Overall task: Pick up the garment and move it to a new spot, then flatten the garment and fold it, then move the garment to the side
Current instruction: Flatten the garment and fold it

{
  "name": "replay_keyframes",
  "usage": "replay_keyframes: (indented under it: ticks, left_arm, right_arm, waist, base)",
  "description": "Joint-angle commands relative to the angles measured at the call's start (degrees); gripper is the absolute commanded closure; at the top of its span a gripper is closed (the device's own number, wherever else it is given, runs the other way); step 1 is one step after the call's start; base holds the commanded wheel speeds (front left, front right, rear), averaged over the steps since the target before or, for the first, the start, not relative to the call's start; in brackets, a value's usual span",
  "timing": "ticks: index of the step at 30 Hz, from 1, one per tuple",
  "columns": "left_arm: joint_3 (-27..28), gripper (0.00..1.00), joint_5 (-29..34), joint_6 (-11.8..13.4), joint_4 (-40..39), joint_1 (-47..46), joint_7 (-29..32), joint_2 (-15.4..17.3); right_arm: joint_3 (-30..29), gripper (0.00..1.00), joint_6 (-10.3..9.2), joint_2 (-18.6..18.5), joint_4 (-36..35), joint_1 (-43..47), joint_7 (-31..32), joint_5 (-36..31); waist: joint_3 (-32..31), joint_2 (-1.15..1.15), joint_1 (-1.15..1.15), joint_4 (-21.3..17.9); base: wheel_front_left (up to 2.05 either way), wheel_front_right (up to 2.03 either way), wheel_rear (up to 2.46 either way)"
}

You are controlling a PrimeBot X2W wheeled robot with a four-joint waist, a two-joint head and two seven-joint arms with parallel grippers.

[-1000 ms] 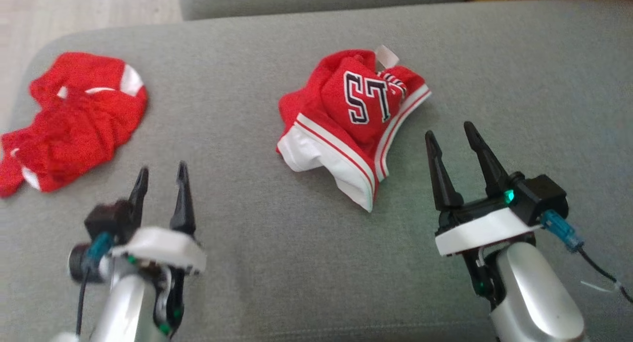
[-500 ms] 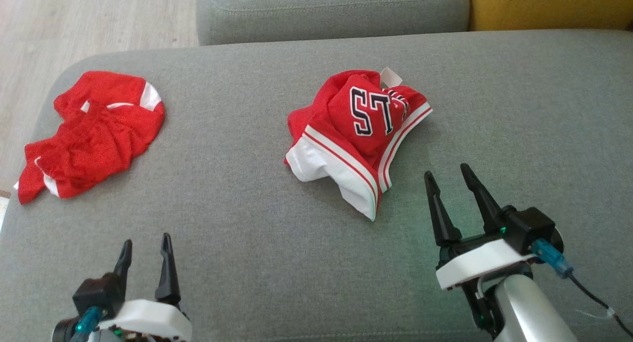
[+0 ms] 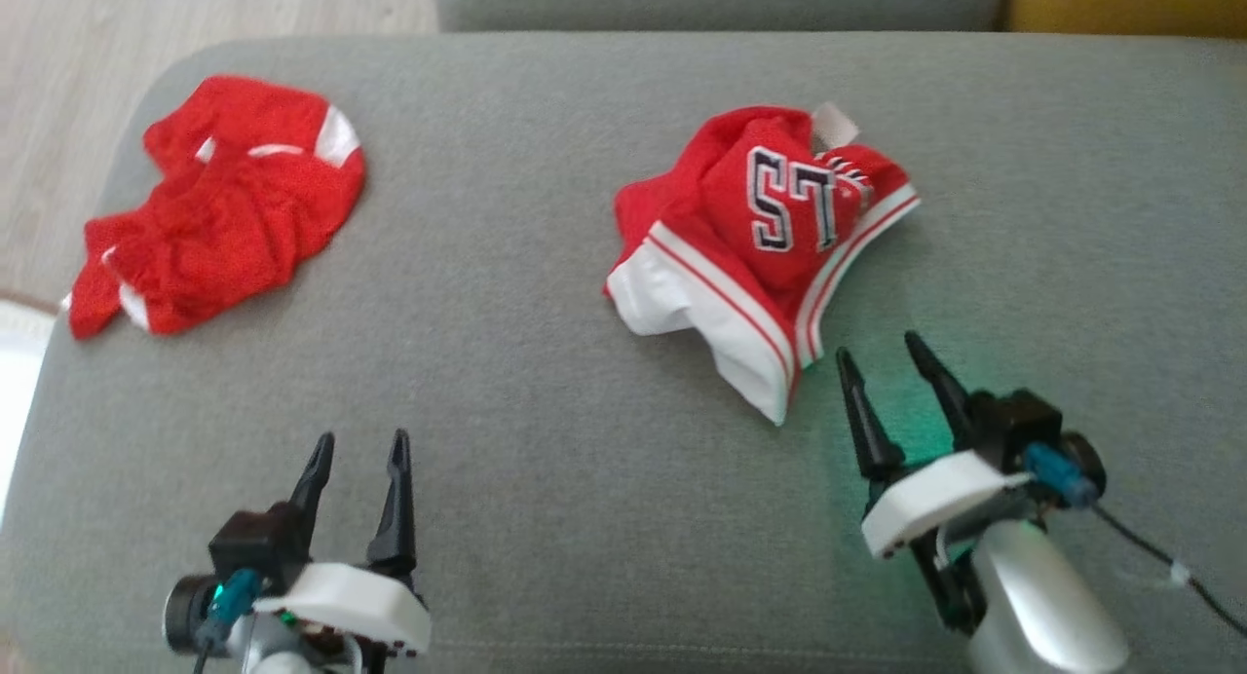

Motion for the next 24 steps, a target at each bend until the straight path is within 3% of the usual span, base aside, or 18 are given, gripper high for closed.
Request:
replay_keyframes:
  ticks: [1,8,11,12,13,14,16,17,24]
  left_arm:
    - [1.2,0.0,-0.5,-0.2,-1.3,-2.5,-0.5,0.1]
    - [-0.5,0.0,-1.0,-0.1,-1.1,-3.5,-0.5,0.1]
    - [-0.8,0.0,-1.3,-0.2,-0.9,-3.8,-0.5,0.1]
    - [-0.9,0.0,-1.3,-0.2,-1.0,-4.0,-0.5,0.1]
    - [-1.0,0.0,-1.3,-0.3,-1.0,-4.1,-0.5,0.1]
    - [-1.1,0.0,-1.3,-0.4,-1.1,-4.3,-0.5,0.1]
    - [-1.2,0.0,-1.3,-0.5,-1.2,-4.5,-0.5,0.1]
    - [-1.3,0.0,-1.3,-0.5,-1.2,-4.6,-0.5,0.1]
    - [-1.0,0.0,-1.3,-0.6,-0.5,-4.8,-0.5,0.1]
  right_arm:
    - [0.5,0.0,0.43,0.3,0.0,-2.8,-0.6,-0.7]
    - [-0.3,0.01,0.43,0.3,5.7,-5.9,-0.6,-2.1]
    - [-0.7,0.09,0.43,0.3,8.2,-7.0,-0.6,-2.9]
    - [-1.0,0.13,0.43,0.3,8.9,-7.3,-0.6,-3.0]
    - [-1.3,0.27,0.43,0.3,9.8,-7.5,-0.6,-3.2]
    - [-1.7,0.51,0.43,0.3,10.5,-7.8,-0.6,-3.2]
    - [-2.3,0.75,0.43,0.3,11.6,-8.1,-0.6,-3.0]
    - [-2.7,1.0,0.43,0.3,11.9,-8.3,-0.6,-3.0]
    - [-4.2,1.0,0.43,0.3,11.0,-8.4,-0.6,-2.9]
  waist:
    - [1.4,0.0,0.0,1.6]
    - [3.0,0.0,0.0,3.8]
    - [3.6,0.0,0.0,4.6]
    - [3.8,0.0,0.0,4.9]
    - [4.0,0.0,0.0,5.0]
    - [4.2,0.0,0.0,5.2]
    - [4.5,0.0,0.0,5.5]
    - [4.6,0.0,0.0,5.5]
    - [4.6,0.0,0.0,4.9]
  base:
    - [0.0,0.0,0.0]
    - [0.0,0.0,0.0]
    - [0.0,0.0,0.0]
    - [0.0,0.0,0.0]
    - [0.0,0.0,0.0]
    - [0.0,0.0,0.0]
    - [0.0,0.0,0.0]
    - [0.0,0.0,0.0]
    - [0.0,0.0,0.0]
